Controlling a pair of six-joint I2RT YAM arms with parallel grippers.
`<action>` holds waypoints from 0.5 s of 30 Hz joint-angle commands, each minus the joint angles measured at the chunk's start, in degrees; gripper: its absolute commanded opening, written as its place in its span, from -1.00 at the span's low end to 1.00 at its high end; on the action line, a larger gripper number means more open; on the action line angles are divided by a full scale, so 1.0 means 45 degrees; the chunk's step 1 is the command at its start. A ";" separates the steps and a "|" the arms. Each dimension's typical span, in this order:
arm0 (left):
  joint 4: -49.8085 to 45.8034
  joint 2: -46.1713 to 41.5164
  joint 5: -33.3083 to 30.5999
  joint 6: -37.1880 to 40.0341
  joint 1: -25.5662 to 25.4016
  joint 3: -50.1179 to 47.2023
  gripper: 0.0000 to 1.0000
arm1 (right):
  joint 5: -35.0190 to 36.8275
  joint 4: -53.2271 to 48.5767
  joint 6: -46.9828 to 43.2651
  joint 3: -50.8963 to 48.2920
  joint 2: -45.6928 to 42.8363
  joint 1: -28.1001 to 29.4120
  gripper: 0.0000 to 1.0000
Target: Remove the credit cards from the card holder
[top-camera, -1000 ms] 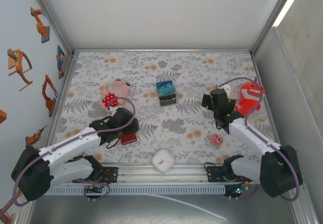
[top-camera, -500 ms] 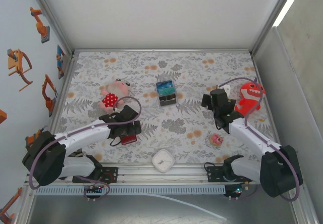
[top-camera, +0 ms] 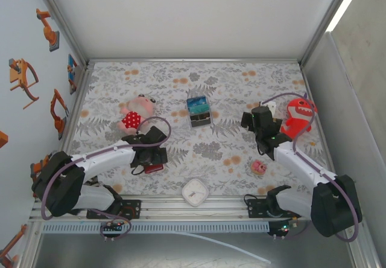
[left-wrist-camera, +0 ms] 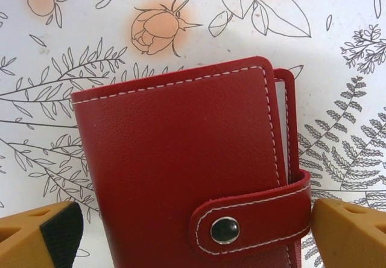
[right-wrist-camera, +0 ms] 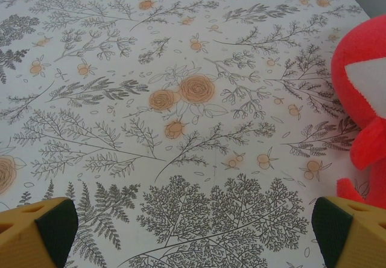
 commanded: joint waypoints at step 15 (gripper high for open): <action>0.0603 0.0850 0.1083 0.0424 -0.0002 -0.0133 0.97 | 0.0264 -0.0136 0.0342 -0.0206 -0.0589 0.0103 0.99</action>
